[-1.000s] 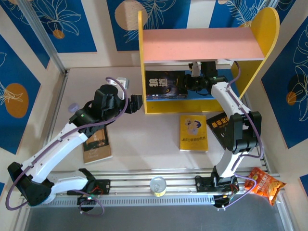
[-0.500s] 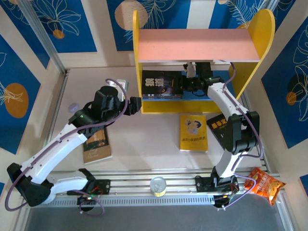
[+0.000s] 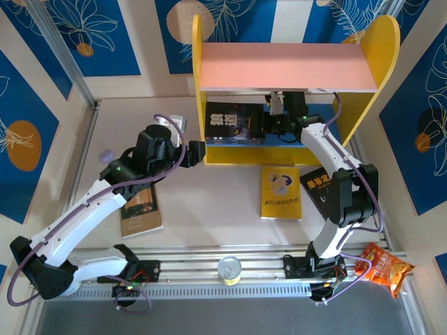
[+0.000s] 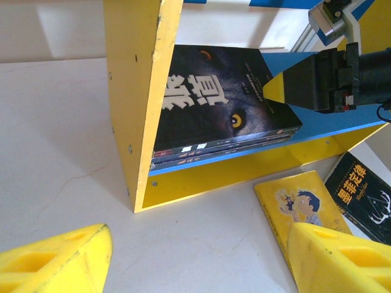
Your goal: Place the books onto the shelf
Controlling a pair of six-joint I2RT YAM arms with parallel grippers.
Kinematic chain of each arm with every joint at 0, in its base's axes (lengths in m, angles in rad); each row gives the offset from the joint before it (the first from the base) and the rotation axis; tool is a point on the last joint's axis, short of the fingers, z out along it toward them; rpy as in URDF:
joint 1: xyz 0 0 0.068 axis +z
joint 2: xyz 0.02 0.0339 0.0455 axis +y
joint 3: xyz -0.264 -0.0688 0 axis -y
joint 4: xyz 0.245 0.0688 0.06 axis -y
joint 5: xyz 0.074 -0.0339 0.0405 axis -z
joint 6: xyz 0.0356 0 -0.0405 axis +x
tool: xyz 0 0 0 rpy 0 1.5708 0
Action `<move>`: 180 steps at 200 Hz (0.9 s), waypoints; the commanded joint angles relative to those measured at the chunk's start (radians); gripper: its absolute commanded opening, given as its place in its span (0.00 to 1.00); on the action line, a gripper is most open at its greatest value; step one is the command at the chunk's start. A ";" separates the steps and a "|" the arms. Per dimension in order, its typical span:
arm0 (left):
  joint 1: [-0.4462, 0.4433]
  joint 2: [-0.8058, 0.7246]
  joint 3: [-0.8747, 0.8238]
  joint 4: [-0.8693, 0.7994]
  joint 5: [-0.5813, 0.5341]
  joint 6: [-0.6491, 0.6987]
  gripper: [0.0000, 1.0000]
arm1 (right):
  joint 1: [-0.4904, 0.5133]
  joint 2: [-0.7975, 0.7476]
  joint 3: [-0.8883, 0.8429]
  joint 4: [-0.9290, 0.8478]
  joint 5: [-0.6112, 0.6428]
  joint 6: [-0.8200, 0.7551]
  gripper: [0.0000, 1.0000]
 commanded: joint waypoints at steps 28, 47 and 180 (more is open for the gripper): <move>0.013 0.015 0.021 -0.009 -0.002 0.022 0.75 | -0.042 -0.149 -0.008 0.067 -0.060 0.062 0.42; 0.012 0.020 0.026 -0.011 0.000 0.022 0.75 | -0.061 -0.161 -0.026 0.105 -0.089 0.068 0.42; 0.012 0.025 0.019 0.003 0.010 0.018 0.75 | -0.108 -0.400 -0.277 0.174 -0.003 0.095 0.44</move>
